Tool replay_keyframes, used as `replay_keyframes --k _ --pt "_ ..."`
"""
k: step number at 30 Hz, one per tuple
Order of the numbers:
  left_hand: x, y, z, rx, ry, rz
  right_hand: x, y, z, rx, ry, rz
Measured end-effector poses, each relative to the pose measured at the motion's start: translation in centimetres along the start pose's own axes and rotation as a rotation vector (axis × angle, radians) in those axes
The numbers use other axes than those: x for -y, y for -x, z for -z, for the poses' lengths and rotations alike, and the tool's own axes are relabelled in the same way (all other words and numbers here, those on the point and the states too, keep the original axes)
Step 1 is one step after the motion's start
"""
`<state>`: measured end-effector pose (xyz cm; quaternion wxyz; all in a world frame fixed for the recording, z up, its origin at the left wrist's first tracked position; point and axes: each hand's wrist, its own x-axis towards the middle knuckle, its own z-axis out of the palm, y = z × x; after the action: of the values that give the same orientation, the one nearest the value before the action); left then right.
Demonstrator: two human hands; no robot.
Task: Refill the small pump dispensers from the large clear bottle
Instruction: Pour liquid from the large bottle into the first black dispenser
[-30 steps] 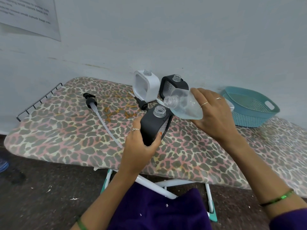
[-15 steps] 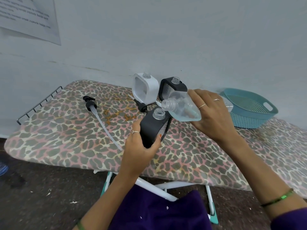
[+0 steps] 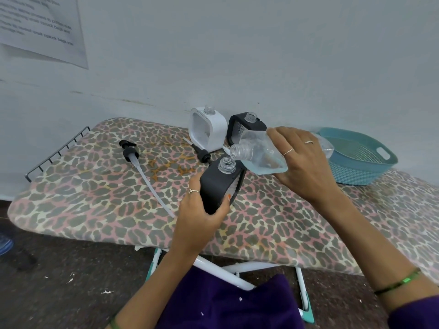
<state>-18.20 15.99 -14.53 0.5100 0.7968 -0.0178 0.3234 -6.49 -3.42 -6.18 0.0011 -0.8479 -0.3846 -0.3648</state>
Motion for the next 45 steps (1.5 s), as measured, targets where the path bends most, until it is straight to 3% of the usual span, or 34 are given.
replay_keyframes --k 45 --pt "-0.3 0.0 0.0 0.006 -0.01 -0.013 -0.3 -0.7 1.1 -0.014 0.054 0.032"
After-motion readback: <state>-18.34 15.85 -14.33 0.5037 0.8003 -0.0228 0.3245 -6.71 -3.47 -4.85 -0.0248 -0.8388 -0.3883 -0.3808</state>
